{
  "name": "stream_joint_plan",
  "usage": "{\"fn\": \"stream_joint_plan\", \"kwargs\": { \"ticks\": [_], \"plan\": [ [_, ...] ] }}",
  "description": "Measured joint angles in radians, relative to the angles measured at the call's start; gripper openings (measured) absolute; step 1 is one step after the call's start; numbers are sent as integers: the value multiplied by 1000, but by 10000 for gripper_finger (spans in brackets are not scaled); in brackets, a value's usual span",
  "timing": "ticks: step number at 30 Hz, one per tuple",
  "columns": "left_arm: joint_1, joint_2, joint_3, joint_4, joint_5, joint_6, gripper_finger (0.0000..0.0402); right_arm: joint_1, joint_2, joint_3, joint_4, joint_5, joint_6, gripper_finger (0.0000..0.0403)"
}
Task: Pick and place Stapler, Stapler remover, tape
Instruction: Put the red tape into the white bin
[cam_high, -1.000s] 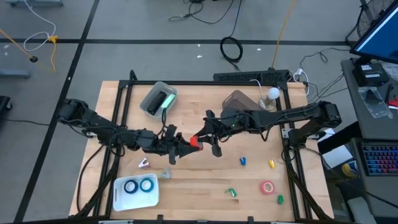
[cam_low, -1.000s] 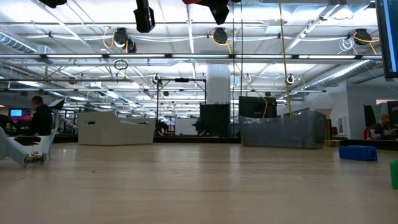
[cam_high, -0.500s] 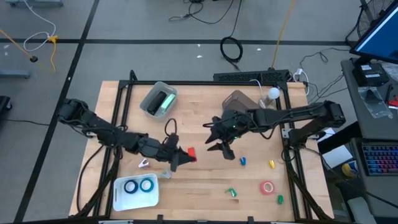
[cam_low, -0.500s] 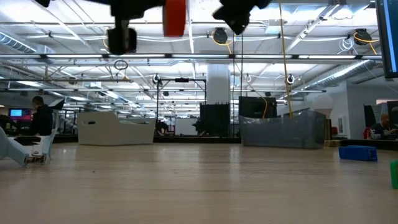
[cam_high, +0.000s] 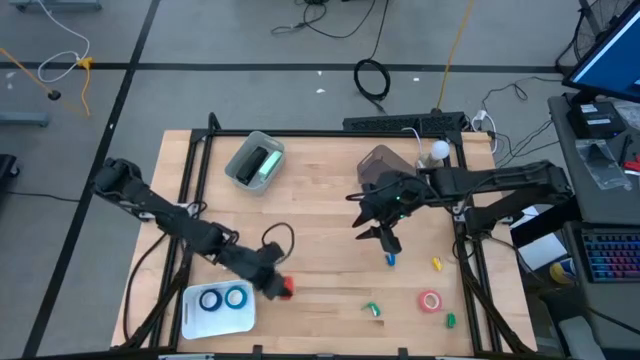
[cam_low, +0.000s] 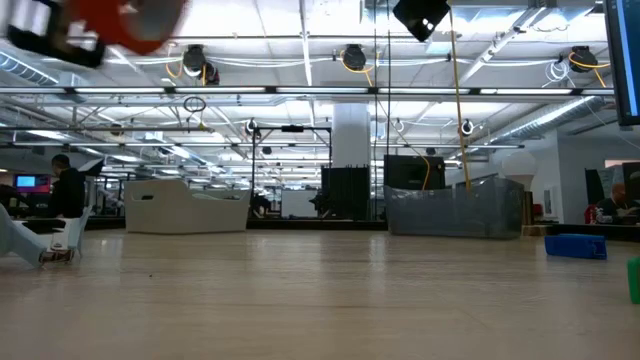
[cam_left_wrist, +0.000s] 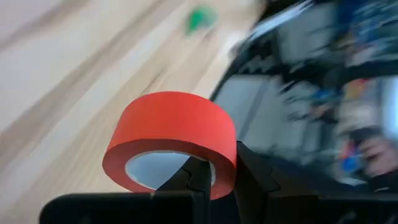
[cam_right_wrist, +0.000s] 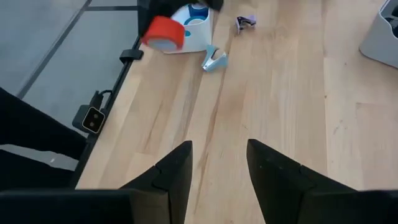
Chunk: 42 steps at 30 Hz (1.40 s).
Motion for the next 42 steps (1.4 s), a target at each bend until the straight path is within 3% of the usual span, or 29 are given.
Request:
{"fn": "stream_joint_plan", "kwargs": {
  "ticks": [6,11,17,24,28,33,42],
  "plan": [
    [-89,0,208,-554,28,-110,43,0,-4,0,0,0,-3,144],
    [-190,0,238,-747,76,-233,40,0,-5,0,0,0,-7,146],
    [-311,0,197,-741,158,-369,48,0,-5,0,1,1,-10,143],
    [-400,0,159,-708,160,-438,40,0,-5,0,18,1,-27,145],
    [-431,0,88,-608,163,-470,50,0,-5,0,32,1,-27,145],
    [-461,0,-27,-450,239,-525,45,0,-5,0,31,1,-15,142],
    [-505,0,-127,-341,238,-560,53,0,-5,0,31,1,0,143]
  ]
}}
